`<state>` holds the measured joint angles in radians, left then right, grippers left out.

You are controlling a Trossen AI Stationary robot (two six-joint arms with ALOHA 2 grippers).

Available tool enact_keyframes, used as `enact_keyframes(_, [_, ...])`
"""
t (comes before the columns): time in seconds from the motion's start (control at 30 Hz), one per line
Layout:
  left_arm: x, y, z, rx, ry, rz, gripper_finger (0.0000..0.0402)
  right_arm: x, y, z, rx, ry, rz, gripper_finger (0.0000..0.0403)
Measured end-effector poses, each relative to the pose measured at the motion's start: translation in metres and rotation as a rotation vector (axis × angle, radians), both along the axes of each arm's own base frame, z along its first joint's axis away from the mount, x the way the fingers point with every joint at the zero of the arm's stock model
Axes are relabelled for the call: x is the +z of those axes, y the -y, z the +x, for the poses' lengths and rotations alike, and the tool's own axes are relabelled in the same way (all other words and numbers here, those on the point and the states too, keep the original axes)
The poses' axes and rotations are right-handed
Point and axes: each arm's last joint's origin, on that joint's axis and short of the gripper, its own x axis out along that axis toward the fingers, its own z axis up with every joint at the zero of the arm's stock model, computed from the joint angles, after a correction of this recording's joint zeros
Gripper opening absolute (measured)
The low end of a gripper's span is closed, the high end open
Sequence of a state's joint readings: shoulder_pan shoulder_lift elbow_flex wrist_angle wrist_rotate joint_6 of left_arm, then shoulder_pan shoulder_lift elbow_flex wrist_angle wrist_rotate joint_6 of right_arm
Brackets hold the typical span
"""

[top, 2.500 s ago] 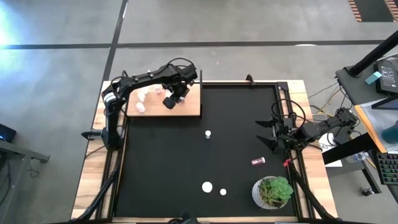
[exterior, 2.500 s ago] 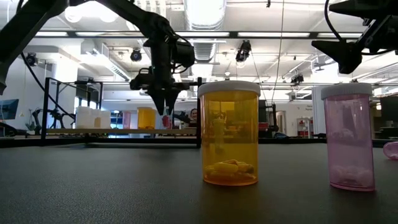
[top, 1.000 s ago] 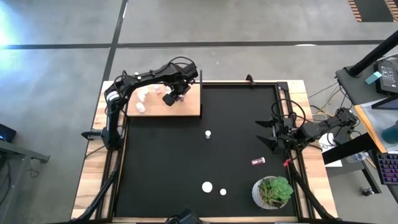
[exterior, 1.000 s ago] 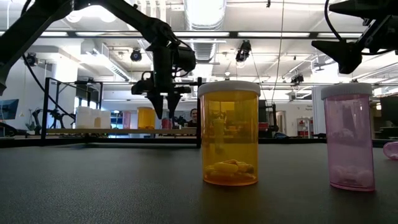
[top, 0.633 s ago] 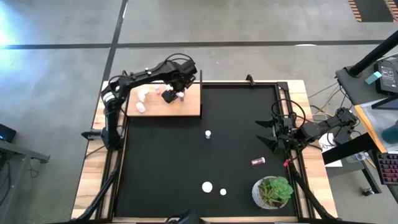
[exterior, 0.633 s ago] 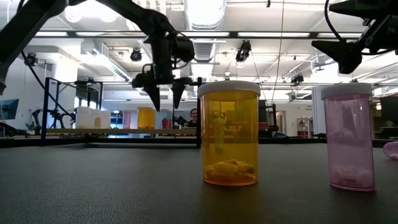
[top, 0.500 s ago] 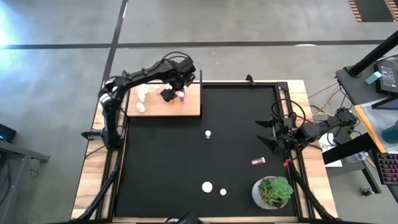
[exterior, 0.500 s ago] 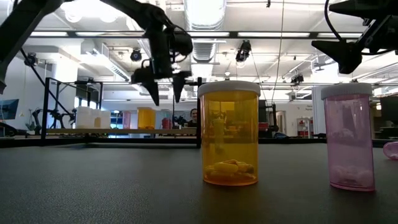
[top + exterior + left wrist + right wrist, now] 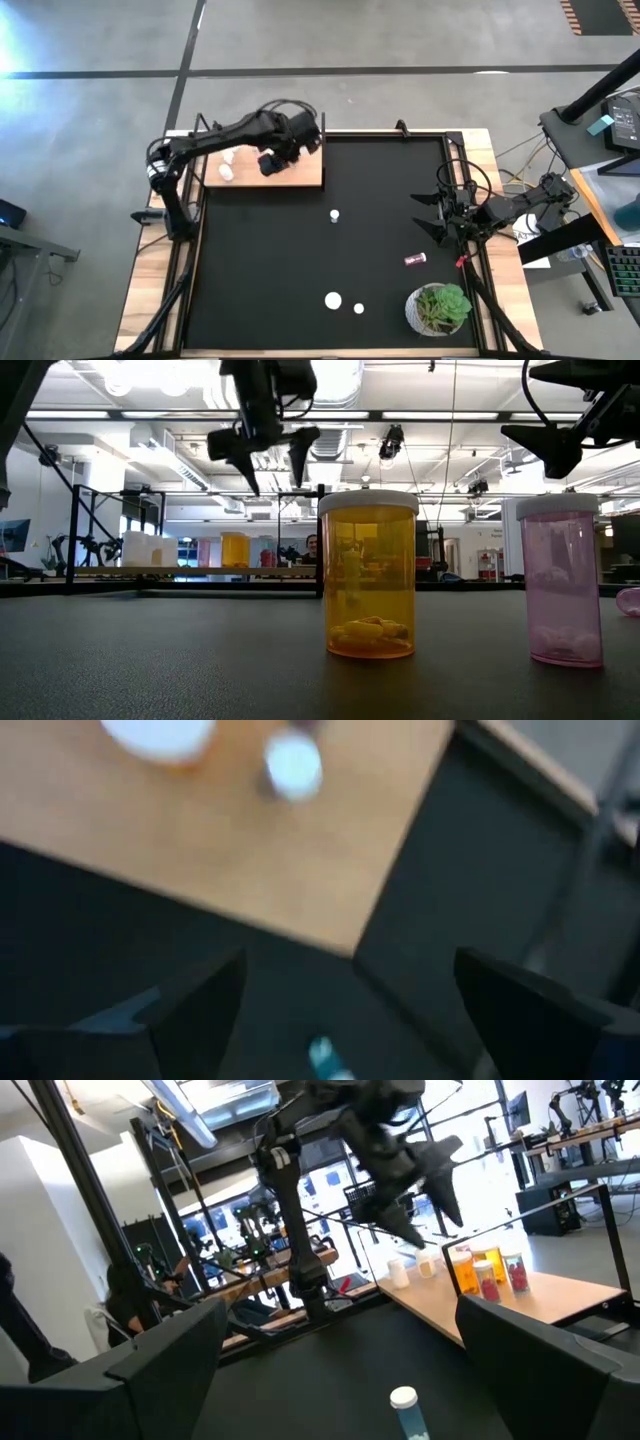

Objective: Pick and place medicine bottles onto shelf by color
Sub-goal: Put the blue pill bottle on the shelf aligned with the other blue pill bottles

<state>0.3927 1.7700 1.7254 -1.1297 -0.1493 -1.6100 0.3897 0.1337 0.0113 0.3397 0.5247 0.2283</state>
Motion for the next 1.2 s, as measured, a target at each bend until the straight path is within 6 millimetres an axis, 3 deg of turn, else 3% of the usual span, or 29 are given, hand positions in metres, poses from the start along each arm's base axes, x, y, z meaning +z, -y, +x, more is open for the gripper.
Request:
enact_keyframes(0.27, [-0.007,0.067,0.032,-0.189,0.020,0.058,0.0341,0.000,0.000,0.000,0.000,0.000,0.000,0.0384])
enact_keyframes(0.5, [-0.050,0.104,0.071,-0.299,-0.010,0.092,0.0341,0.000,0.000,0.000,0.000,0.000,0.000,0.0384])
enact_keyframes(0.87, [-0.122,0.111,0.103,-0.349,-0.117,-0.010,0.0341,0.000,0.000,0.000,0.000,0.000,0.000,0.0384])
enact_keyframes(1.2, [-0.129,0.112,0.111,-0.357,-0.065,-0.020,0.0341,0.000,0.000,0.000,0.000,0.001,0.000,0.0384])
